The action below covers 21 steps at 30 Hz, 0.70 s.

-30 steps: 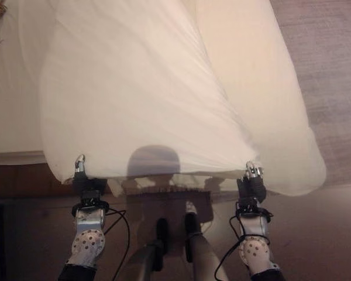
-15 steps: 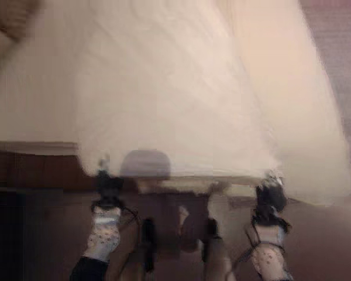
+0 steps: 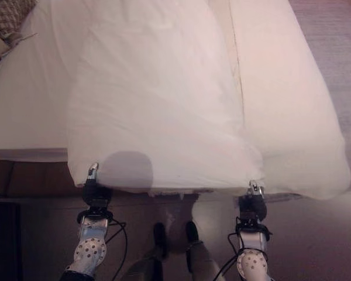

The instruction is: Make the bed

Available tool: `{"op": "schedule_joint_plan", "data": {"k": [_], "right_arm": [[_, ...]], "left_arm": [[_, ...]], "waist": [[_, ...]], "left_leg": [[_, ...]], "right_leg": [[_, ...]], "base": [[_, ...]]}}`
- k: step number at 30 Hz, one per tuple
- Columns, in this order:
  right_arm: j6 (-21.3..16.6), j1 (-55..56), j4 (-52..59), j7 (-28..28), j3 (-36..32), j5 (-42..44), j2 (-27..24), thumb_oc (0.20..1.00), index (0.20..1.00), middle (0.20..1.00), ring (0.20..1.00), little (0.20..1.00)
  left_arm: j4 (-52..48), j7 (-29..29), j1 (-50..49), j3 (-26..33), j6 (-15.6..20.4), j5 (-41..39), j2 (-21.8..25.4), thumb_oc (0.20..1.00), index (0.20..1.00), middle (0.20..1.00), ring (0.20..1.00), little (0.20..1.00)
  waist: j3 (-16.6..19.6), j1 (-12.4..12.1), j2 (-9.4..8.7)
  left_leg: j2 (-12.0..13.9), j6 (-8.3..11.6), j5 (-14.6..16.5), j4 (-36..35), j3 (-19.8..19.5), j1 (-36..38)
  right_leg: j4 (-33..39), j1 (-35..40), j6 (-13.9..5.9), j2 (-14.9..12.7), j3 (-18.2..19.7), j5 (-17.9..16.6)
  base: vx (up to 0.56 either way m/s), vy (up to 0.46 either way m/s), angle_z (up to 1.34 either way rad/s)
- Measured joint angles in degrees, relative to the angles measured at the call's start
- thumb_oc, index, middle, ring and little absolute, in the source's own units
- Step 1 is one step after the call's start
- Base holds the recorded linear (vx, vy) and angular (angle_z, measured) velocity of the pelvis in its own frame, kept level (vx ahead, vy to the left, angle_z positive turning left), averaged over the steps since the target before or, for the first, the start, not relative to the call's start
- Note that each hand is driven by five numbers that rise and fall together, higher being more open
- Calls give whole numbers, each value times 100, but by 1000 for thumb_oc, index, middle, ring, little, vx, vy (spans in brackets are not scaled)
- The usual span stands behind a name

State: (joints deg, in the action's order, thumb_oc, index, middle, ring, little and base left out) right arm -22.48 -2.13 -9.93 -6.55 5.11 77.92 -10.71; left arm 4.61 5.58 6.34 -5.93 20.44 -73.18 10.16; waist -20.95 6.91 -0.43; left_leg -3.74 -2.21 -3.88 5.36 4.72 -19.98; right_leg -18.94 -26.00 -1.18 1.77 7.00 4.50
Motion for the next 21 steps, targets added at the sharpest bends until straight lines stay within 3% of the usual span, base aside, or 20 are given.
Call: {"op": "schedule_joint_plan", "data": {"k": [2, 3, 5, 9, 12, 13, 15, 17, 18, 21], "right_arm": [[-2, -38, -27, -24, 2, -16, -25, 200, 200, 200, 200, 200], [-4, 6, -73, -29, -68, -27, -102, 200, 200, 200, 200, 200], [-7, -18, -146, -34, -130, -27, -157, 200, 200, 200, 200, 200], [-22, -95, -229, -40, -148, -27, -147, 200, 200, 200, 200, 200], [-24, -118, -235, -35, -146, -26, -121, 200, 200, 200, 200, 200], [-28, -129, -245, -34, -147, -23, -111, 200, 200, 200, 200, 200], [-48, -125, -255, -29, -146, -22, -92, 200, 200, 200, 200, 200], [-99, -179, -298, -32, -148, -21, -55, 200, 200, 200, 200, 200], [-112, -215, -301, -35, -166, -19, -68, 200, 200, 200, 200, 200], [-171, -303, -341, -46, -249, -20, -29, 200, 200, 200, 200, 200]], "left_arm": [[-67, -2, -126, 0, 4, -5, -29, 200, 200, 200, 200, 200], [23, 8, 59, -87, -10, -9, -65, 200, 200, 200, 200, 200], [21, 15, 57, -172, -10, -10, -114, 200, 200, 200, 200, 200], [6, 14, 143, -159, -3, -11, -129, 200, 200, 200, 200, 200], [-14, 20, 151, -124, -2, -11, -133, 200, 200, 200, 200, 200], [-14, 26, 151, -117, 1, -11, -133, 200, 200, 200, 200, 200], [-32, 45, 198, -63, 12, -7, -185, 200, 200, 200, 200, 200], [-59, 70, 235, -35, 20, -3, -196, 200, 200, 200, 200, 200], [-40, 89, 314, -7, 25, -5, -251, 200, 200, 200, 200, 200], [36, 118, 330, -39, 20, -1, -280, 200, 200, 200, 200, 200]], "waist": [[-7, -32, 7], [-22, 35, -9], [-24, -16, -7], [-34, 7, 31], [-64, -28, -10], [-71, -22, -16], [-103, -67, -50], [-104, -56, -38], [-122, -42, -40], [-141, -7, 10]], "left_leg": [[53, 157, 68, 305, -20, -105], [5, 547, 72, 1130, 85, -516], [-29, 780, -62, 1340, 143, -526], [123, 887, 78, 1323, 69, -488], [188, 722, 194, 1291, -480, -569], [267, 775, 229, 1267, -638, -585], [891, 792, 231, 818, -1018, -489], [1362, 816, 215, 361, -1006, -418], [1725, 831, 221, -102, -962, -341], [1841, 852, 238, -460, -646, -85]], "right_leg": [[-98, 39, 49, 68, -84, 38], [-215, 70, 183, -117, -204, 119], [-152, 211, 308, -167, -308, 151], [-198, 198, 525, -44, -344, 206], [-282, 76, 663, -41, -239, 191], [-275, 79, 647, -48, -232, 170], [-348, 61, 568, -53, -220, 143], [-362, 44, 538, 21, -251, 163], [-427, 36, 494, 11, -258, 204], [-450, 147, 310, -6, -228, 243]], "base": [[0, -179, 21], [24, -77, 60], [61, -112, 34], [79, -46, 2], [75, 63, -13], [70, 121, -17], [78, 252, -10], [95, 362, -1], [91, 411, 1], [44, 451, -16]]}}
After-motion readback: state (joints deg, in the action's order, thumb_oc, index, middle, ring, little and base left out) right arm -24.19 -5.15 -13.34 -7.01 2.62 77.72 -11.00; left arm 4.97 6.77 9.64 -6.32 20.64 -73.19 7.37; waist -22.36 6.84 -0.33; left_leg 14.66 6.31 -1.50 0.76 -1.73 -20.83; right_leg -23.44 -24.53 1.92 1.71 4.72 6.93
